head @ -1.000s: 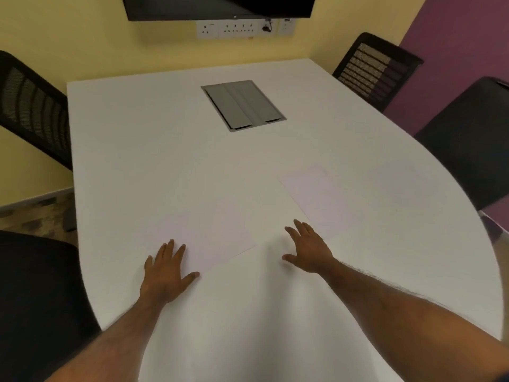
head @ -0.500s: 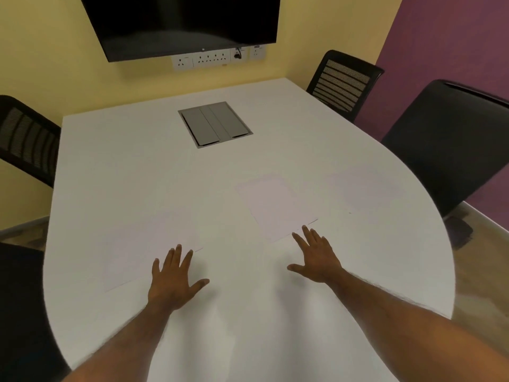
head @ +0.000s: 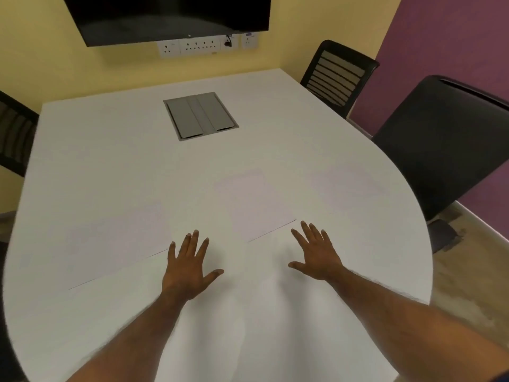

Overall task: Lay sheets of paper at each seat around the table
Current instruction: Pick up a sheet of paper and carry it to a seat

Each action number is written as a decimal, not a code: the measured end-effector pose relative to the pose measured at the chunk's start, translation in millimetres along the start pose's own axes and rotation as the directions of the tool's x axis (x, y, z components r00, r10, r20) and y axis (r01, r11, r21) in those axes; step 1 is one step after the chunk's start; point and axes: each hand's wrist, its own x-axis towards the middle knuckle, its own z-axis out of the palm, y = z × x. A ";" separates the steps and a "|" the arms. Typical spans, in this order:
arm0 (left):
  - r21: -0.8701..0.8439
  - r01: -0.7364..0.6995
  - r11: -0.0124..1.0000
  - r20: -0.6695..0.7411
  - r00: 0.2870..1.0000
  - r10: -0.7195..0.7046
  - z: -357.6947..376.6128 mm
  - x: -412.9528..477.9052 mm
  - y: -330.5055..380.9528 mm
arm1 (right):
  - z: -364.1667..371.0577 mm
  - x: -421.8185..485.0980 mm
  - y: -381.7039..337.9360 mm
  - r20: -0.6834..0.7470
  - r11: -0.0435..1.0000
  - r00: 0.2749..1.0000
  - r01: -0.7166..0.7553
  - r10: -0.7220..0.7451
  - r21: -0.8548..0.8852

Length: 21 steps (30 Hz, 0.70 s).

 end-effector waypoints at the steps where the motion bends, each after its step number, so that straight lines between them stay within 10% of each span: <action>1: -0.004 -0.007 1.000 0.007 1.000 0.007 4.4 6.2 1.1 | 0.2 2.5 2.3 0.002 1.000 1.000 -0.006 0.006 0.001; 21: -0.014 0.104 0.995 0.033 0.994 -0.103 46.2 137.9 46.5 | 21.4 145.5 76.7 -0.023 0.993 0.994 0.102 -0.104 -0.062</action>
